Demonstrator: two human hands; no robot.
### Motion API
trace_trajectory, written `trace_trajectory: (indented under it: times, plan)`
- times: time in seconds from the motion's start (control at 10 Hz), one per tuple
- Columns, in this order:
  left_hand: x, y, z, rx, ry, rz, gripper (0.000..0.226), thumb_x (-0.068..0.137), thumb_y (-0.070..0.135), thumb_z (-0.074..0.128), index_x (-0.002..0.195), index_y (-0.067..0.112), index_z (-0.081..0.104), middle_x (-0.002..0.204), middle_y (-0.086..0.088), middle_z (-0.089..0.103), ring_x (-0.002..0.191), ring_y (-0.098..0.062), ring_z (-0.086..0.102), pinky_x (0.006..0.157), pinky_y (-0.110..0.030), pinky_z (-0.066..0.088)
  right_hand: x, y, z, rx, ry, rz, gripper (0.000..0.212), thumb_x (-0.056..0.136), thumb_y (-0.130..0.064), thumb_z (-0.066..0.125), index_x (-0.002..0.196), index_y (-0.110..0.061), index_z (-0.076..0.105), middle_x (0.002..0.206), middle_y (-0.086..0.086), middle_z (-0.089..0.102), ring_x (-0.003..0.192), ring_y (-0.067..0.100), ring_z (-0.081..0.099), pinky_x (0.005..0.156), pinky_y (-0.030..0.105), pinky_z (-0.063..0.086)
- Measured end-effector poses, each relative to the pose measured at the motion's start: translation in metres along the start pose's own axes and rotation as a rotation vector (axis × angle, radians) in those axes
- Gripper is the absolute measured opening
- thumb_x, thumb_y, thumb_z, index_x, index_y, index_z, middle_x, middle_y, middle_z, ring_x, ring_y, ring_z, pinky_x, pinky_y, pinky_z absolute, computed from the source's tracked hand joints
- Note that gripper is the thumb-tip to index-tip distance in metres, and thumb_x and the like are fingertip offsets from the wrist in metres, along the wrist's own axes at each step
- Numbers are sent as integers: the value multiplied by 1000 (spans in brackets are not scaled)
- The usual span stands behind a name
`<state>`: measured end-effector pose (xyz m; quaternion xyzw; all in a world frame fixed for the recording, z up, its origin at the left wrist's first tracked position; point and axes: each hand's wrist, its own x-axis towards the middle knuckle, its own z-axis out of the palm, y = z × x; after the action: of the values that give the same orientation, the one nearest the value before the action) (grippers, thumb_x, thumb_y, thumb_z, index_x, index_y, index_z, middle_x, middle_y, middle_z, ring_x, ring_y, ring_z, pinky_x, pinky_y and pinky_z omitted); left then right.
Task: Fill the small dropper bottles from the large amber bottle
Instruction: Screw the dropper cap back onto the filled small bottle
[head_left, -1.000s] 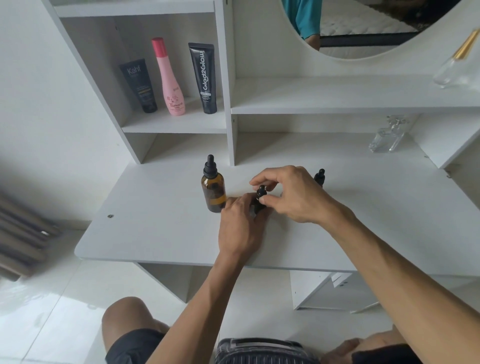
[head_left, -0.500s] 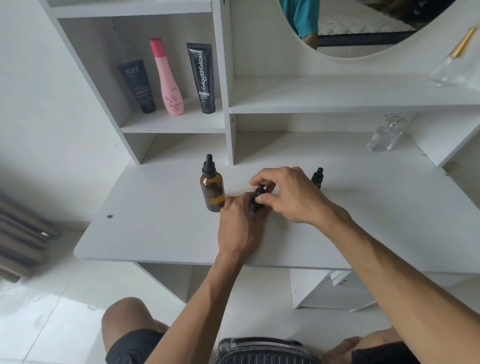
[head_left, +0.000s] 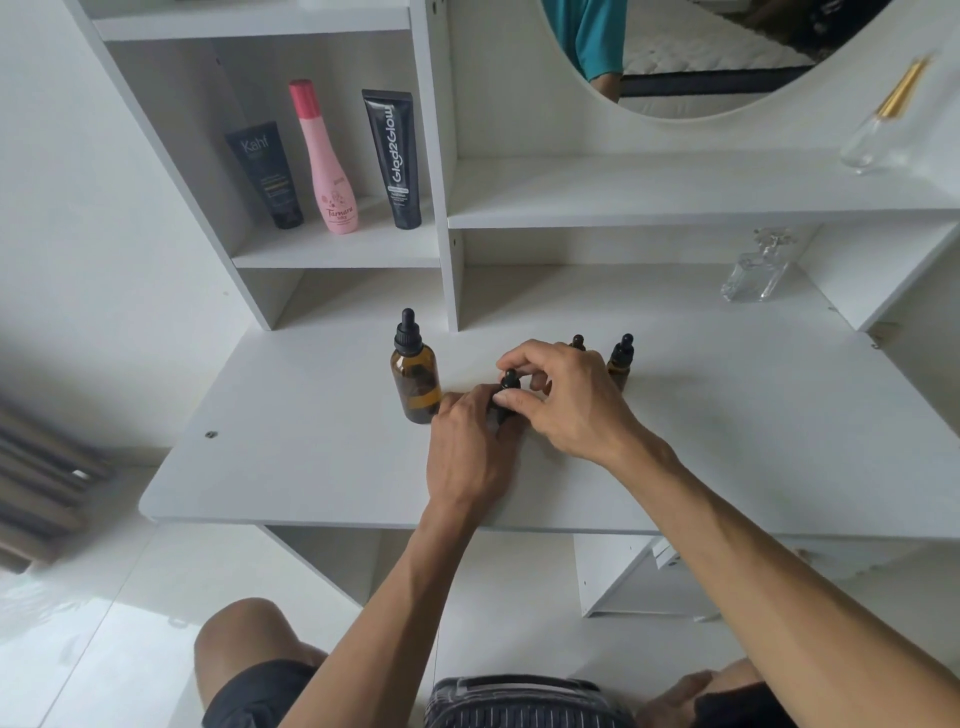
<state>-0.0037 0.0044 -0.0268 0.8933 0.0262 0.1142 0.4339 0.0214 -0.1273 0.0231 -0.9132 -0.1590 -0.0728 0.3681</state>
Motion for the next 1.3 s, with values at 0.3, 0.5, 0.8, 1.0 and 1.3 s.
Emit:
trace_trajectory:
  times: [0.3,0.5,0.8,1.0,1.3]
  plan:
    - [-2,-4,-1,64,-46,55,22,90,30,72,105,15,67,99,-3,72,98,-27,56,72,-33,40,-8,2,9,89,64,40,26,86,-24,77,111,-18,71,98,-3,74,87,5,63,75,2,42]
    - [-4,-7,-4,126,-95,48,51,91,35,74,133,13,57,127,-2,64,123,-24,48,91,-28,40,-21,10,-6,190,257,48,23,88,-18,74,110,-13,70,95,0,73,86,10,67,82,24,55]
    - [16,7,14,424,-223,140,62,104,45,44,155,9,34,161,-10,37,148,-29,33,121,-43,25,-38,53,-72,134,566,153,17,87,-12,72,104,-8,70,89,1,72,79,8,65,74,15,54]
    - [16,5,17,554,-295,143,71,106,53,26,163,11,16,171,-5,13,158,-21,6,128,-42,6,-37,101,-101,15,631,321,19,91,-10,66,110,-4,67,93,12,71,88,27,66,79,19,43]
    - [14,5,17,590,-305,140,72,106,54,25,163,11,15,172,-4,12,159,-20,5,128,-41,4,-45,122,-104,-23,606,422,22,92,-6,64,114,-4,65,90,9,66,90,31,65,77,17,37]
